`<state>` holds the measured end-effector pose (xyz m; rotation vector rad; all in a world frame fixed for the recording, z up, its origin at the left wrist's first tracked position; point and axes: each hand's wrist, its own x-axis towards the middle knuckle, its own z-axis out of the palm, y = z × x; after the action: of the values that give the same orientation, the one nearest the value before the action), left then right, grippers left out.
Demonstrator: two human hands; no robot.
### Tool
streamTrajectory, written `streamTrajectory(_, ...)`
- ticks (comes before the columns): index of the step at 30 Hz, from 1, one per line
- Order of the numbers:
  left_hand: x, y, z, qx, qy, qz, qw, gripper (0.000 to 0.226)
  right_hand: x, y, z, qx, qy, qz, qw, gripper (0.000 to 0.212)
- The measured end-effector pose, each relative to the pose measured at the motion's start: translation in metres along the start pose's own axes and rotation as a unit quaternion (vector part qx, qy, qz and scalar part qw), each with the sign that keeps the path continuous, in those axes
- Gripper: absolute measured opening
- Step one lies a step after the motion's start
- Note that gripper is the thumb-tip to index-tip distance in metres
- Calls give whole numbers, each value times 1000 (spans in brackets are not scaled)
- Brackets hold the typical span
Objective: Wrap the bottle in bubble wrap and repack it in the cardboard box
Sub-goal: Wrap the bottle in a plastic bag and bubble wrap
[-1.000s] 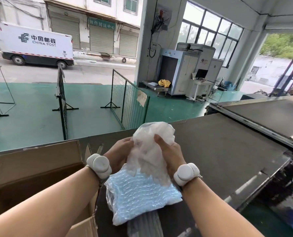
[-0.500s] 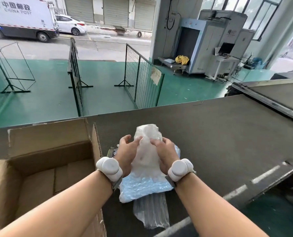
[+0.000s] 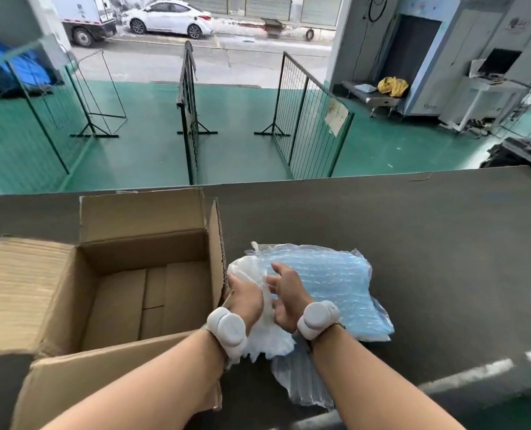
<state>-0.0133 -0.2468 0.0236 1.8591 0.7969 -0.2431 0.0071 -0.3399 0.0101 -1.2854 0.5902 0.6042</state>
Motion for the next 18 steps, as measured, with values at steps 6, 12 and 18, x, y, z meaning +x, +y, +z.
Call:
streamTrajectory(6,18,-18,-4,33,-28,7,999,54,27,17,14,16,-29,40,999,74)
streamTrajectory(12,41,-46,-10,91,-65,-22,994,45,32,34,18,15,1,90,996,57)
streamTrajectory(18,71,-49,19,158,-50,42,985,50,32,16,2,50,-18,83,995,75)
